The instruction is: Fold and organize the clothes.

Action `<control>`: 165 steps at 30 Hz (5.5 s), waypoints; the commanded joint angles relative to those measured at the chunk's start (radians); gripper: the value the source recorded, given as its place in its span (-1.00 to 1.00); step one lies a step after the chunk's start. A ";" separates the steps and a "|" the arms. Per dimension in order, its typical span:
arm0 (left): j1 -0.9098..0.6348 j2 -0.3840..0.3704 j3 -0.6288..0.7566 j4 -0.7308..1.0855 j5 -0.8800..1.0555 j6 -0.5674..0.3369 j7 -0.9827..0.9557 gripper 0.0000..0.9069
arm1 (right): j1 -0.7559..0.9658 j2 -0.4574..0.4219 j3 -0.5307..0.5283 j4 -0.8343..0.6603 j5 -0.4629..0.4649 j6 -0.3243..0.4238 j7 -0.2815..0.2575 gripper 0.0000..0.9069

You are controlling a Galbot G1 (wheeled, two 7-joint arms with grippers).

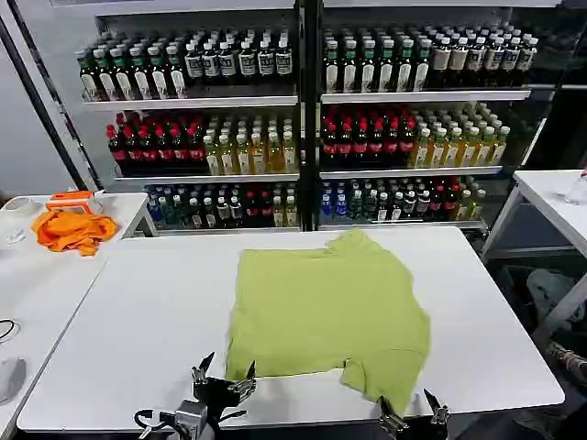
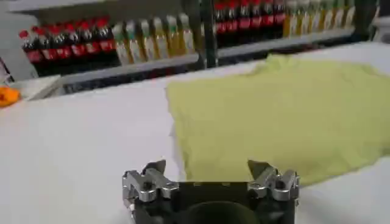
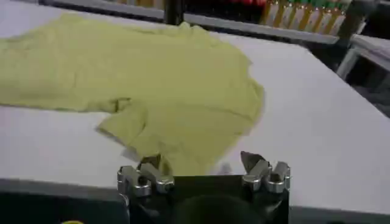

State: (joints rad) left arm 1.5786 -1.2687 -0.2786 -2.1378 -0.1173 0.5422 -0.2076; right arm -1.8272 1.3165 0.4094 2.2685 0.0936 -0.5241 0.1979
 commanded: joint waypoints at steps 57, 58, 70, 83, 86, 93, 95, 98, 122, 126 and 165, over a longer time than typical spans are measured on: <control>-0.129 0.138 0.009 -0.015 -0.043 0.034 0.091 -0.96 | 0.415 -0.253 0.050 -0.058 0.164 -0.010 0.012 -1.00; -0.140 0.139 0.016 0.000 -0.043 0.034 0.090 -0.96 | 0.429 -0.254 0.044 -0.076 0.162 -0.008 0.012 -1.00; -0.273 0.132 0.054 0.116 -0.050 0.024 0.070 -0.96 | 0.559 -0.247 -0.033 -0.231 0.128 0.010 0.006 -1.00; -0.323 0.096 0.082 0.170 -0.031 -0.002 0.042 -0.96 | 0.609 -0.229 -0.086 -0.340 0.045 0.049 -0.015 -1.00; -0.323 0.088 0.090 0.171 -0.027 -0.002 0.042 -0.93 | 0.620 -0.227 -0.093 -0.364 0.009 0.073 -0.022 -1.00; -0.324 0.063 0.098 0.181 -0.012 -0.011 0.026 0.76 | 0.623 -0.220 -0.105 -0.381 -0.040 0.057 -0.043 1.00; -0.326 0.058 0.097 0.183 -0.016 -0.018 0.014 1.00 | 0.616 -0.215 -0.104 -0.380 -0.045 0.057 -0.041 1.00; -0.322 0.053 0.093 0.179 -0.020 -0.025 0.005 1.00 | 0.598 -0.207 -0.090 -0.365 -0.041 0.059 -0.039 1.00; -0.259 0.045 0.055 0.211 -0.061 -0.063 -0.019 -0.96 | 0.401 -0.170 0.064 -0.281 0.266 -0.051 -0.013 -1.00; -0.256 0.049 0.057 0.212 -0.061 -0.076 -0.017 -0.96 | 0.415 -0.169 0.047 -0.303 0.276 -0.046 -0.013 -1.00; 0.225 0.075 -0.008 -0.137 0.004 -0.096 -0.010 -0.96 | -0.056 -0.155 0.132 0.036 0.171 -0.019 -0.015 -1.00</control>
State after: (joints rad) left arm 1.6171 -1.2027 -0.2684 -2.1410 -0.1275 0.4484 -0.2167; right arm -1.7250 1.1590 0.5190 2.2028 0.2813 -0.5444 0.1826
